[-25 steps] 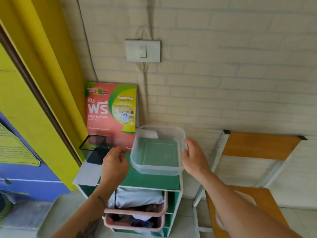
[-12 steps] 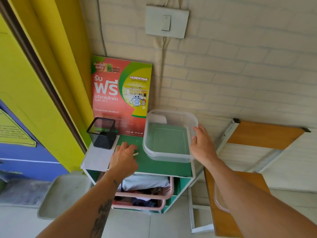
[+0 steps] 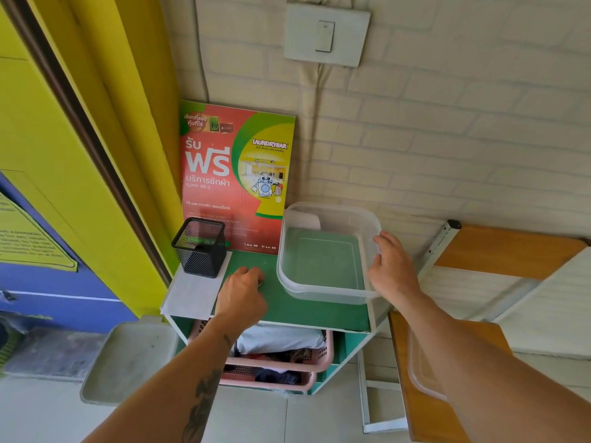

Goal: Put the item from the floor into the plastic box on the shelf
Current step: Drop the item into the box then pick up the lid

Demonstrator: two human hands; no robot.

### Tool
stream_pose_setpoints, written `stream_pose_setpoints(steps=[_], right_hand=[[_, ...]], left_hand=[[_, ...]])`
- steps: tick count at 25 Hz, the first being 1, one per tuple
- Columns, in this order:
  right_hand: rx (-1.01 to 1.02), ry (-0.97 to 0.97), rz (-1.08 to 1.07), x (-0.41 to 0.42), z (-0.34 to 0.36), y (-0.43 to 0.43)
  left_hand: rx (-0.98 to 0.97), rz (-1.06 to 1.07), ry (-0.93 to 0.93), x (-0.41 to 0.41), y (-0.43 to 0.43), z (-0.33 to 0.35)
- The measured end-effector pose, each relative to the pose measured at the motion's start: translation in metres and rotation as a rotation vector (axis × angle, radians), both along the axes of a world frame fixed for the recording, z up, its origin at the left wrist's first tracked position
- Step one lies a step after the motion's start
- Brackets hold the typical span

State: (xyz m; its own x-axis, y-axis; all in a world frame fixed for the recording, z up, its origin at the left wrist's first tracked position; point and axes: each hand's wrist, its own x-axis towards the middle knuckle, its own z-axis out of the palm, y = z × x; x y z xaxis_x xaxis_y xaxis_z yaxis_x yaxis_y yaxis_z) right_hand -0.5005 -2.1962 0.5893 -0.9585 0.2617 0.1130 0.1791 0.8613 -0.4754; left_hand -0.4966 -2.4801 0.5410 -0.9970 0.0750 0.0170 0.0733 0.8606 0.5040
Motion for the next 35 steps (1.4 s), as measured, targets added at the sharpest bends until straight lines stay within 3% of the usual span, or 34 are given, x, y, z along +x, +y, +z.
stream_pose_setpoints(steps=[6, 10, 15, 20, 35], right_hand=[[0.032, -0.023, -0.011, 0.003, 0.0, -0.006], [0.055, -0.045, -0.002, 0.003, -0.001, -0.008], [0.06, -0.058, 0.001, 0.004, -0.002, -0.008], [0.054, -0.064, 0.004, 0.005, -0.001, -0.01], [0.042, -0.099, 0.062, 0.008, 0.003, -0.008]], left_hand=[[0.362, 0.27, 0.116, -0.006, 0.012, 0.038], [0.441, 0.145, 0.327, -0.023, 0.044, 0.079], [0.326, -0.083, 0.098, -0.043, 0.092, 0.078], [0.218, -0.121, -0.071, -0.059, 0.109, 0.066], [0.292, -0.081, -0.12, -0.053, 0.11, 0.067]])
